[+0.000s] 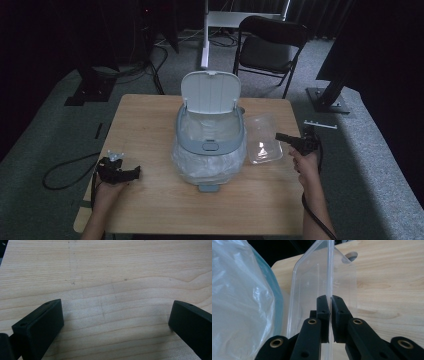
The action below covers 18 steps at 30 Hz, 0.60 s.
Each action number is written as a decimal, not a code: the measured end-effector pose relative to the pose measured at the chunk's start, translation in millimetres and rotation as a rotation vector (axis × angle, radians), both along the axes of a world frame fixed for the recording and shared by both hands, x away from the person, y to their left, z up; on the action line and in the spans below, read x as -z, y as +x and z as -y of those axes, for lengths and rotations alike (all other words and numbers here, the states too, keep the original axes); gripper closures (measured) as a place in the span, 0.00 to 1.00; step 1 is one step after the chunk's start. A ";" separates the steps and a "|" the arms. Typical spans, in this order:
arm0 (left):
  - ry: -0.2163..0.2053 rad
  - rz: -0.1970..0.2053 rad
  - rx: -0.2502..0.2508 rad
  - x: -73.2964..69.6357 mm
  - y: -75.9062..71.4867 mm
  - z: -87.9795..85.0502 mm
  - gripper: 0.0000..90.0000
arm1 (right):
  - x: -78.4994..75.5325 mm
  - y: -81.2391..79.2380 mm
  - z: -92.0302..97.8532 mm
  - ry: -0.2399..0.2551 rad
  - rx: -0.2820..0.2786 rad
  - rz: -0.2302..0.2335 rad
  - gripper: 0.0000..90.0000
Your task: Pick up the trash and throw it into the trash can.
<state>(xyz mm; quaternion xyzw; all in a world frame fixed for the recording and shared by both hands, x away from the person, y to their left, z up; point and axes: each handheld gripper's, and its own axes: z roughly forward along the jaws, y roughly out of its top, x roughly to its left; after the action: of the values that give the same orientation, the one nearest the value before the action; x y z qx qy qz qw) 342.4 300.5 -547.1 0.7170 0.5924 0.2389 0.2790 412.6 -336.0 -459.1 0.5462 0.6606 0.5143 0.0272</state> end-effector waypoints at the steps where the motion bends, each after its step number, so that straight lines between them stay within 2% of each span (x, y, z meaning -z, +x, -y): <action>1: 0.000 0.000 0.000 0.0 0.0 0.0 0.01 | -3.2 -3.4 0.7 -0.012 0.006 0.013 0.95; 13: 0.000 0.000 0.000 0.0 0.0 0.0 0.01 | -18.0 -29.4 15.5 0.017 0.046 0.081 0.95; 18: 0.000 0.000 0.000 0.0 0.0 0.0 0.01 | -30.4 -43.1 19.8 0.037 0.052 0.132 0.95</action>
<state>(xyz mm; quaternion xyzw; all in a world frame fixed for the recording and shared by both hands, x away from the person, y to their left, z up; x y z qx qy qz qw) 342.4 300.6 -547.1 0.7172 0.5923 0.2390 0.2789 369.5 -355.8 -428.7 0.5284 0.6334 0.5605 0.0739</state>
